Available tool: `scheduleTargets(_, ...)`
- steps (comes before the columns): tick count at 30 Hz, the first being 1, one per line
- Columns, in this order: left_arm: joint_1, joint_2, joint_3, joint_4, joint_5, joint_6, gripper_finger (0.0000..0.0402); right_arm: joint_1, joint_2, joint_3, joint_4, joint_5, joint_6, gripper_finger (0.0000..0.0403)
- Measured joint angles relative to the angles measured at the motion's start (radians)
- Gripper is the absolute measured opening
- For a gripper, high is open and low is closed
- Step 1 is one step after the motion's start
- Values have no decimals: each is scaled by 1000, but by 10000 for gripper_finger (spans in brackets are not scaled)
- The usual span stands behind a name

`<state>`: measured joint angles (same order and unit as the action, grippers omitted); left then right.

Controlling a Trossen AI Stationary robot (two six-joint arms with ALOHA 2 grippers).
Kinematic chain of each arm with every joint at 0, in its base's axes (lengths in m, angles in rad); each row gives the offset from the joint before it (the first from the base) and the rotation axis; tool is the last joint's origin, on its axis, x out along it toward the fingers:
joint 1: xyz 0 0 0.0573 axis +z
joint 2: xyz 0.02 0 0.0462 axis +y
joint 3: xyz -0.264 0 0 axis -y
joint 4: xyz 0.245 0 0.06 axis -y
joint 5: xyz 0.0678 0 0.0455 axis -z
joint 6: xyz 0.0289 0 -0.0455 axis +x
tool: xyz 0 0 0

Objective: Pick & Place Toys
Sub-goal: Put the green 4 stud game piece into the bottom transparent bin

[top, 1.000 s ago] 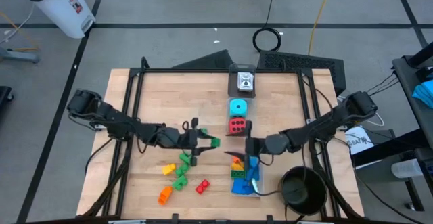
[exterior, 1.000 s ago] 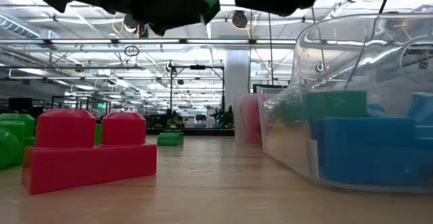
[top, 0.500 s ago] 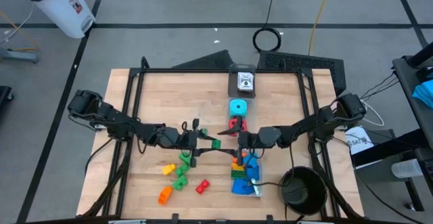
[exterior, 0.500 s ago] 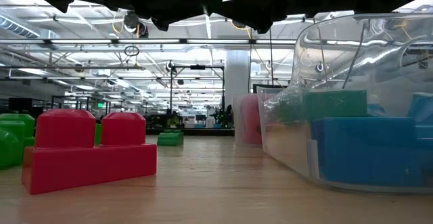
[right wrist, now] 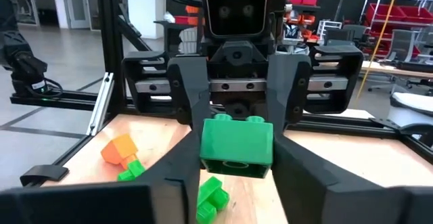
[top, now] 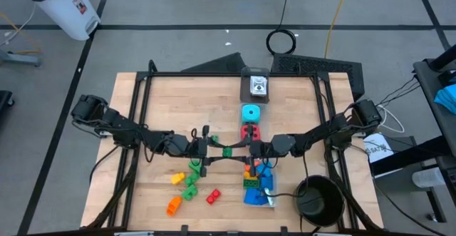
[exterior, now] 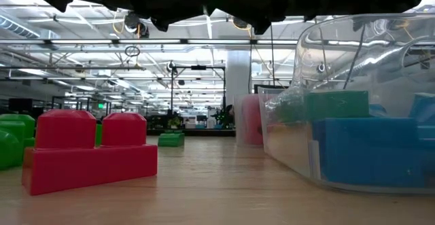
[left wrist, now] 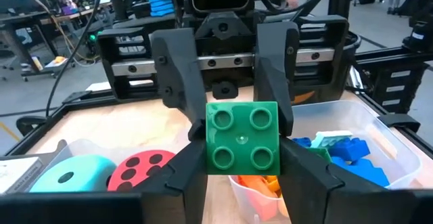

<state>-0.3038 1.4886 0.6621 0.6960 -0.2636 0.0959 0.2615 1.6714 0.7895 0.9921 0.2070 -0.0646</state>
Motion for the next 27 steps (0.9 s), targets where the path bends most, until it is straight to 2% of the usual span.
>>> scheduleTargets(2,0,0,0,0,-2,-3,156,0,0,0,0,0,1,112)
scheduleTargets(8,0,0,0,0,2,-62,198,0,-5,0,-2,-5,2,110)
scheduleTargets(12,1,-1,1,13,1,-91,220,1,-51,0,-67,-20,1,110)
scheduleTargets(17,0,-1,1,11,3,-120,228,24,-164,0,-250,-27,41,110)
scheduleTargets(20,0,-1,1,7,3,-132,229,54,-239,0,-423,-32,79,110)
scheduleTargets(23,0,-1,1,-15,3,-132,229,88,-299,0,-598,-86,135,110)
scheduleTargets(27,0,-1,1,-34,2,-131,229,138,-326,0,-775,-106,209,110)
